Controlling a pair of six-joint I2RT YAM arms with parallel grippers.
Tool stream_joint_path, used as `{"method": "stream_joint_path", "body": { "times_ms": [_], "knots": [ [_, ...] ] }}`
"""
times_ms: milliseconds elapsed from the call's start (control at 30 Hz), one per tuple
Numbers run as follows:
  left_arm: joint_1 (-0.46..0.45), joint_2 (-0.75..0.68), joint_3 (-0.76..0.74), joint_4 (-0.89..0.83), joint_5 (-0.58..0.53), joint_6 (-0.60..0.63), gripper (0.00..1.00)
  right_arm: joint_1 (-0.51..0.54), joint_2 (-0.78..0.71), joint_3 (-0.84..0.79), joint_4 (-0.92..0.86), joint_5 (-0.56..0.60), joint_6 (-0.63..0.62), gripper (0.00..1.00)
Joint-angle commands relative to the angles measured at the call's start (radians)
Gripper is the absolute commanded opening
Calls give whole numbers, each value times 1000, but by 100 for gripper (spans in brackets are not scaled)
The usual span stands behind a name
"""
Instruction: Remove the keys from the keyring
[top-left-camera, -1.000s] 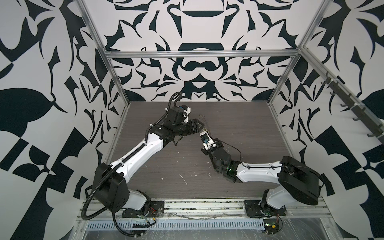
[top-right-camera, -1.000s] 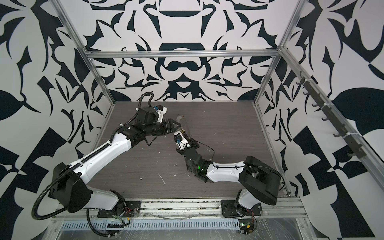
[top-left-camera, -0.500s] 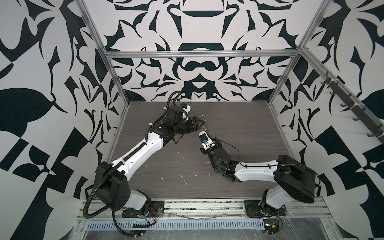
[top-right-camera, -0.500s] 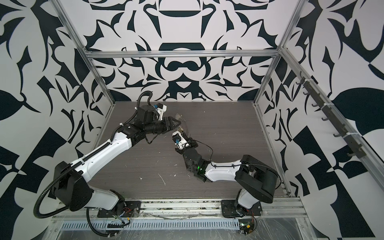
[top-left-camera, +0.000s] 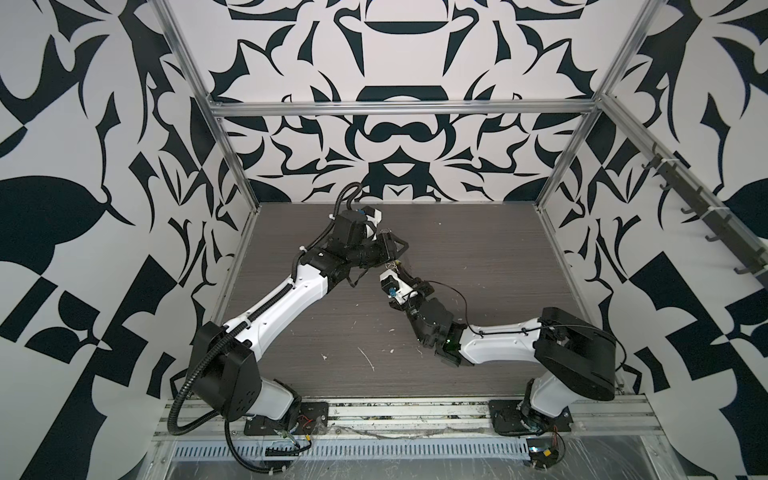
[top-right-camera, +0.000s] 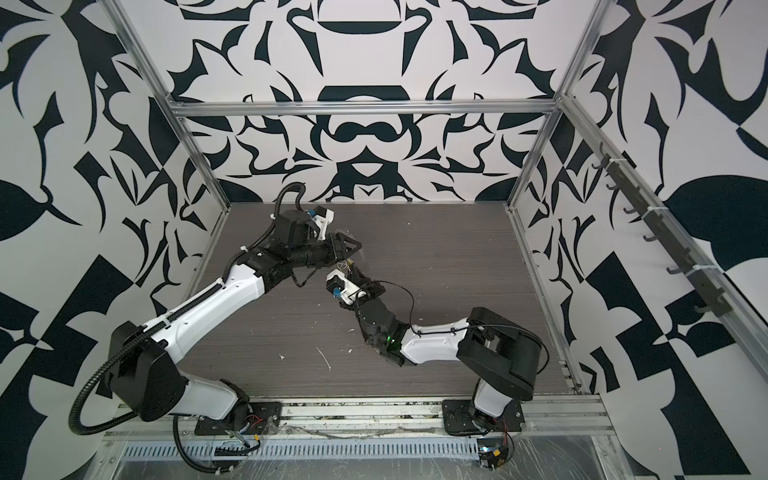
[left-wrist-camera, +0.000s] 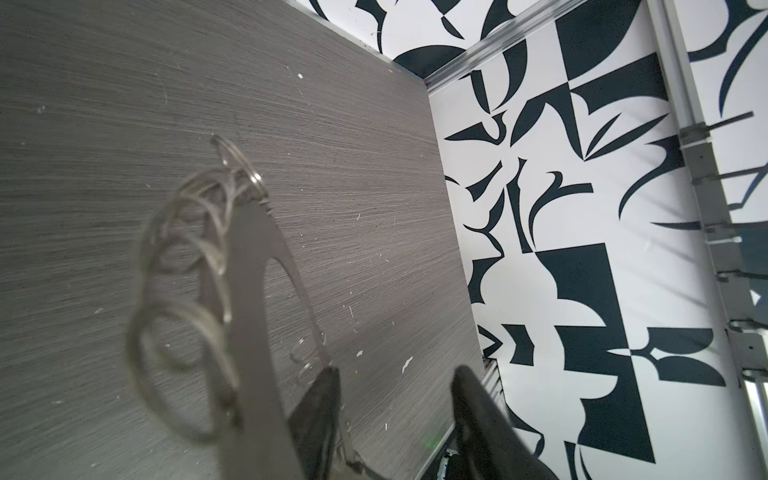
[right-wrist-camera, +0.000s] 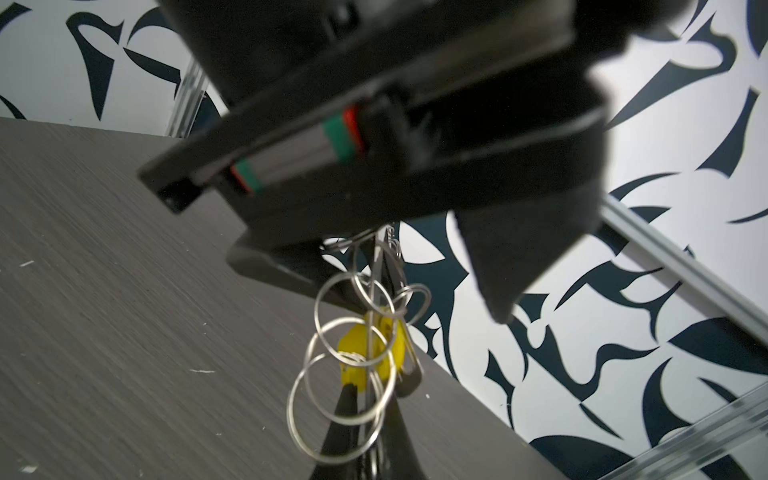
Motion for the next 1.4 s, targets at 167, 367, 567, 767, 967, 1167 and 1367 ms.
{"method": "stream_joint_path", "body": {
  "times_ms": [167, 367, 567, 767, 967, 1167, 1367],
  "knots": [
    [33, -5, 3, 7, 25, -2, 38, 14, 27, 42, 229, 41, -159, 0],
    [64, -29, -2, 5, 32, -7, 47, 16, 46, 41, 287, 73, -204, 0],
    [67, -27, -3, -2, 35, -6, 27, 24, 60, 52, 291, 75, -212, 0],
    [69, -40, 16, -28, 10, 40, 0, 26, 31, 25, 288, 52, -190, 13],
    [93, -32, 73, -116, 37, 121, 0, 25, -144, -95, 181, -24, -11, 55],
    [113, -16, 120, -185, 86, 178, 0, -47, -504, -199, -206, -345, 262, 68],
    [117, -7, 146, -246, 112, 211, 0, -327, -703, -114, -628, -904, 450, 67]
  ]
}}
